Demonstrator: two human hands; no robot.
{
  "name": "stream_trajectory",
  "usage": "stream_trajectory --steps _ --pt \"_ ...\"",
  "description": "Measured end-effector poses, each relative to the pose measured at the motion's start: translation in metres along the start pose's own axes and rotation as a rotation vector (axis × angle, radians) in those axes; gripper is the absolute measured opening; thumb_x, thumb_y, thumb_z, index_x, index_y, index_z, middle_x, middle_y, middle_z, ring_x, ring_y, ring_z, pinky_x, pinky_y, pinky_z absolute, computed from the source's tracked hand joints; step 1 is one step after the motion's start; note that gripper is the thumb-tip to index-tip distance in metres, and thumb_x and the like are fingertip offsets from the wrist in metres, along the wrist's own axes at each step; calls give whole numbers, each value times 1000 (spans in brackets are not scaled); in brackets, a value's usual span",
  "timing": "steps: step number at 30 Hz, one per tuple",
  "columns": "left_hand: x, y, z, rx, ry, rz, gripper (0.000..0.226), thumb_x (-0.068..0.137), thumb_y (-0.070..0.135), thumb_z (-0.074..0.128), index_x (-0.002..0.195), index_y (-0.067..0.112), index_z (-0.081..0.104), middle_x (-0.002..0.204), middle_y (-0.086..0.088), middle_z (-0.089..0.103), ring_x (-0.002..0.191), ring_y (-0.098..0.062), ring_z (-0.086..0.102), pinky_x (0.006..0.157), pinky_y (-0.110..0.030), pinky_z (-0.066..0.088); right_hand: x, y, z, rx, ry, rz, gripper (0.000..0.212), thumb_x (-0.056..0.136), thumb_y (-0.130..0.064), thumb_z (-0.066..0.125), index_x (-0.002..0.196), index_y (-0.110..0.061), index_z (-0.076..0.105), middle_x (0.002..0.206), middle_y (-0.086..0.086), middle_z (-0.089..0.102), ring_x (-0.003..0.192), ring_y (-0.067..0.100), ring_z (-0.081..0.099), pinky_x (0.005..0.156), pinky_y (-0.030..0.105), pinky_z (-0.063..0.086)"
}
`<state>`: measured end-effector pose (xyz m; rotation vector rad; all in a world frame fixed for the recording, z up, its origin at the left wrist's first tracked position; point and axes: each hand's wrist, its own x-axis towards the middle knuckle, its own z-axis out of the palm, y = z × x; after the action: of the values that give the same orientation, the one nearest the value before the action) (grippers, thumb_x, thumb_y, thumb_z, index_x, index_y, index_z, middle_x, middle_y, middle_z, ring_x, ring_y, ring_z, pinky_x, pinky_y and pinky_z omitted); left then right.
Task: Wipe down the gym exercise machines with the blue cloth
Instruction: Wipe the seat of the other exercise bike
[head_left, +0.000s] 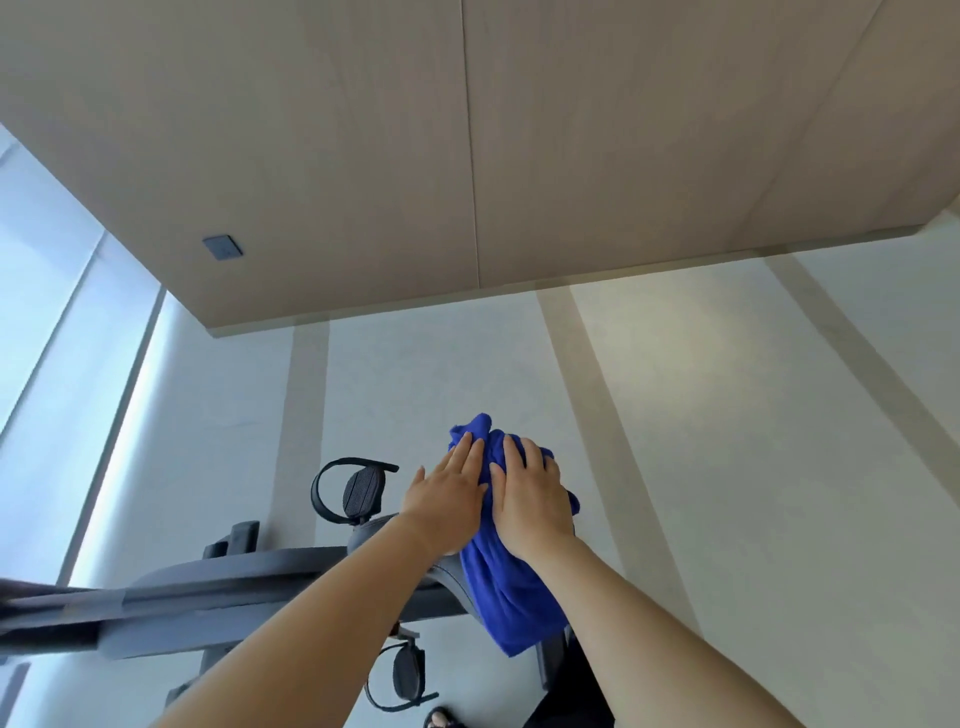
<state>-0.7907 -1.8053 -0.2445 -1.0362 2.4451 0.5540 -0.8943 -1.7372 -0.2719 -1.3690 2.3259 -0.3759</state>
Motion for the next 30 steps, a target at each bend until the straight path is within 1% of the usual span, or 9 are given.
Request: stream_trajectory --steps 4,7,9,13,15,17,19,23,30 --pt "7 5 -12 -111 -3 -69 57 101 31 22 148 16 -5 159 4 -5 144 -17 13 116 -46 19 16 5 -6 48 -33 -71 44 101 -36 26 138 -14 35 140 6 42 123 27 42 99 35 40" --pt "8 10 -11 -34 -28 -135 53 100 29 24 149 15 7 157 3 -1 136 -20 31 113 -53 21 18 7 -6 95 -27 -81 40 100 -34 26 132 -14 41 136 5 46 120 24 45 98 33 41" --pt "9 13 -11 3 -35 -167 50 100 26 25 148 14 16 155 1 4 132 -19 36 108 -53 29 20 8 -7 124 -30 -95 38 100 -33 26 129 -13 43 134 4 49 119 23 46 97 32 42" --pt "11 19 -12 -58 36 -218 46 101 28 24 144 13 24 147 -2 23 115 -25 50 88 -41 42 28 11 -12 168 -81 -163 37 100 -31 27 126 -12 46 132 5 51 118 22 47 98 32 41" --pt "9 21 -8 -211 135 -248 45 101 31 26 143 15 24 142 1 32 105 -26 56 81 -35 43 29 13 -13 171 -97 -189 36 100 -30 27 125 -11 45 131 6 50 117 23 47 97 33 42" --pt "6 23 -4 -351 221 -253 45 100 31 30 143 18 25 144 4 35 109 -24 56 85 -34 45 27 14 -13 151 -100 -201 35 101 -31 28 124 -11 45 131 7 49 116 25 47 94 34 42" --pt "4 23 -3 -390 257 -250 45 100 30 32 143 20 28 147 6 34 118 -22 51 94 -32 42 26 15 -13 132 -101 -210 35 101 -31 28 124 -11 44 131 8 49 116 26 47 93 34 43" --pt "1 24 -7 -353 269 -231 42 99 26 35 140 16 34 144 0 41 124 -22 46 98 -30 38 24 14 -15 108 -104 -204 37 101 -32 28 127 -10 43 133 8 47 118 28 44 95 39 43" --pt "-14 14 -3 -275 232 -177 49 100 22 33 147 19 21 154 2 26 135 -21 36 102 -27 33 8 17 -18 25 -78 -187 43 99 -39 30 134 -15 37 138 5 40 117 29 42 93 39 43"
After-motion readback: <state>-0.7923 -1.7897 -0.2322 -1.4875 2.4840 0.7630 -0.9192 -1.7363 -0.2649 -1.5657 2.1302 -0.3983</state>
